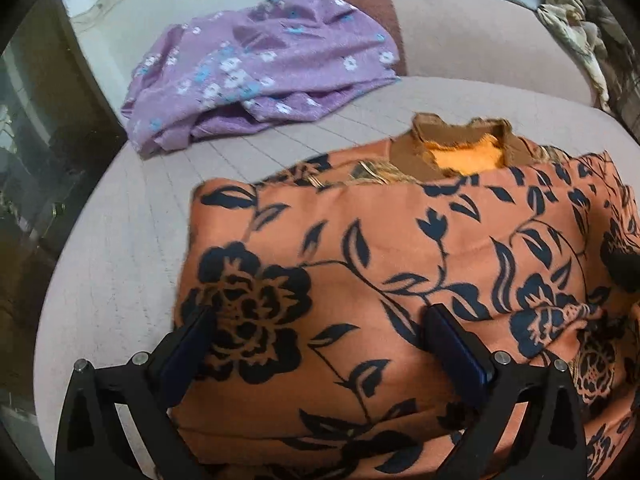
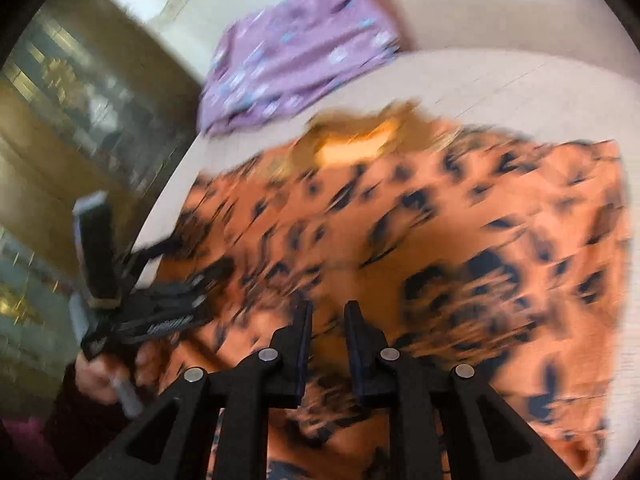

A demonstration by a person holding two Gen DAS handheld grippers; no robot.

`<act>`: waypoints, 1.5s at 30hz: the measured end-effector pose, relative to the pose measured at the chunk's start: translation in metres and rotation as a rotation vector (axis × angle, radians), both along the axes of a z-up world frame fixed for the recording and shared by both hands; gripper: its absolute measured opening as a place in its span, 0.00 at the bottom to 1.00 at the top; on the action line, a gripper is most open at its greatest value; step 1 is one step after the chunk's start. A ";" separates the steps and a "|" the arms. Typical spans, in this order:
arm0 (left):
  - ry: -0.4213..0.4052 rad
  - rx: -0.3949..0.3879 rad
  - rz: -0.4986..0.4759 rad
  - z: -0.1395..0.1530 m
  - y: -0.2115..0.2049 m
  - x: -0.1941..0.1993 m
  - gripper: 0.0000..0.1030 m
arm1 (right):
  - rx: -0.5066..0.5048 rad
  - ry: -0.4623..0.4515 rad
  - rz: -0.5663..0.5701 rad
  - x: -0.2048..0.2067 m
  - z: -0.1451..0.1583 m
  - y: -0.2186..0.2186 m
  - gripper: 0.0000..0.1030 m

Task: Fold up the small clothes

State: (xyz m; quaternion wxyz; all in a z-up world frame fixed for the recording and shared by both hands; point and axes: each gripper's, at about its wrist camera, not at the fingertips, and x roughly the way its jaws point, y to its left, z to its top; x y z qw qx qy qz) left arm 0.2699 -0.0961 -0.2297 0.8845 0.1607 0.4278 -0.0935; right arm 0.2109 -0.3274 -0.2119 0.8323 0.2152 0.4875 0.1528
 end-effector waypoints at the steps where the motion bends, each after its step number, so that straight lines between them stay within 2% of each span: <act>1: -0.016 0.010 0.005 0.001 0.001 0.000 1.00 | -0.013 0.000 -0.051 0.000 0.001 -0.010 0.20; 3: -0.023 0.025 0.007 0.000 0.001 0.001 1.00 | -0.024 0.006 -0.128 0.002 -0.001 -0.025 0.20; 6: -0.017 0.046 0.010 -0.009 0.000 0.002 1.00 | -0.046 0.102 -0.180 0.007 -0.022 -0.031 0.20; 10: -0.024 0.052 0.006 -0.008 -0.001 0.001 1.00 | -0.097 0.078 -0.170 0.006 -0.016 -0.026 0.20; 28: -0.028 0.050 0.006 -0.010 -0.001 -0.001 1.00 | -0.068 0.079 -0.189 0.006 -0.023 -0.027 0.20; 32: -0.024 0.035 -0.002 0.000 0.001 0.005 1.00 | -0.059 0.081 -0.188 0.008 -0.021 -0.027 0.20; 34: -0.045 0.004 0.026 0.012 0.009 0.013 1.00 | -0.050 0.076 -0.184 0.011 -0.016 -0.029 0.20; 36: -0.054 -0.044 0.070 0.022 0.021 0.026 1.00 | -0.038 0.024 -0.208 0.012 -0.002 -0.037 0.20; 39: -0.022 -0.076 0.168 0.019 0.044 0.051 1.00 | -0.076 -0.030 -0.241 0.022 0.012 -0.048 0.20; 42: 0.079 -0.058 0.252 -0.002 0.061 0.068 1.00 | -0.076 0.022 -0.271 0.043 -0.004 -0.063 0.20; 44: 0.112 -0.103 0.268 -0.010 0.068 0.071 1.00 | -0.052 0.091 -0.290 0.056 -0.026 -0.072 0.20; 45: 0.116 -0.117 0.274 -0.009 0.069 0.072 1.00 | -0.032 0.075 -0.299 0.058 -0.029 -0.075 0.20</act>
